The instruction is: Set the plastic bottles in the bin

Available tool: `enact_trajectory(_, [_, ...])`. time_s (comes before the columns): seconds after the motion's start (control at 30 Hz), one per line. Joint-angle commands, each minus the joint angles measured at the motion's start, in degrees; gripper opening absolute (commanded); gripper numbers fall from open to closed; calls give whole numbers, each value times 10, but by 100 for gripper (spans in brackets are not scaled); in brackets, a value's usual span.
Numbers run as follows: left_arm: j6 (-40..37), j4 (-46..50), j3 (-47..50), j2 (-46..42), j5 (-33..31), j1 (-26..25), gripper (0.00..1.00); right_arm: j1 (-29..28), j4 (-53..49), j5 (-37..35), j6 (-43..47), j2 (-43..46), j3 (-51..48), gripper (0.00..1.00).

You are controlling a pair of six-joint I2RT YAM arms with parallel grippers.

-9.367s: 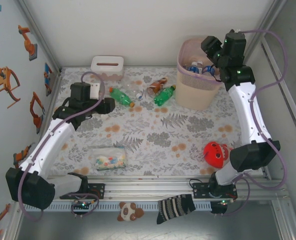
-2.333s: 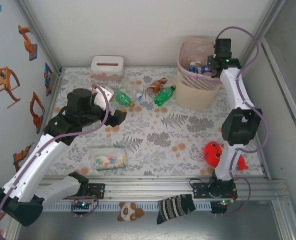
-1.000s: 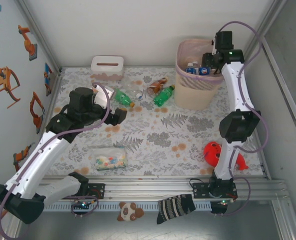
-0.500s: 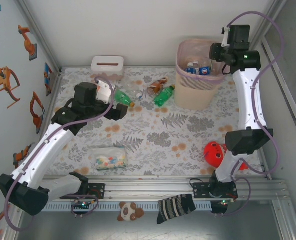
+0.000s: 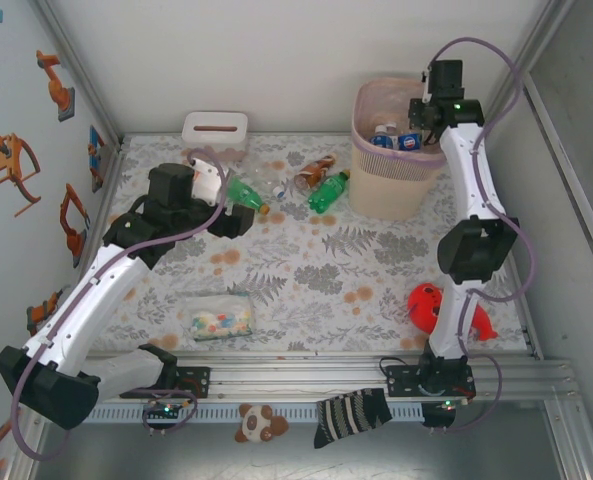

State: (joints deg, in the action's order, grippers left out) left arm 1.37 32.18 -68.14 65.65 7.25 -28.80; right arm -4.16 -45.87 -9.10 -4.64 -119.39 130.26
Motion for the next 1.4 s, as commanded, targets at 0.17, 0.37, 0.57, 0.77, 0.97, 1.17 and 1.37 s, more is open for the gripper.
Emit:
enact_trajectory(0.17, [14, 5, -3, -8, -1, 8, 94, 18, 27, -16, -7, -24, -14, 14])
enact_trajectory(0.37, [18, -1, -1, -3, 0, 11, 94, 21, 29, 18, -29, -19, -76, 13])
enact_trajectory(0.57, [28, -7, -3, 18, 2, 21, 93, 21, 24, 36, -45, 18, -71, 13])
enact_trajectory(0.77, [62, -18, -10, 50, 1, 50, 90, 20, 15, 55, -60, 80, -50, 15])
enact_trajectory(0.97, [129, -38, -12, 84, -7, 104, 86, 19, 16, 81, -81, 155, -66, 19])
enact_trajectory(1.17, [202, -48, -34, 132, -55, 145, 91, 17, 24, 95, -98, 233, -105, 19])
enact_trajectory(1.37, [352, -33, -84, 215, -106, 188, 86, 16, 33, 92, -107, 311, -157, 19])
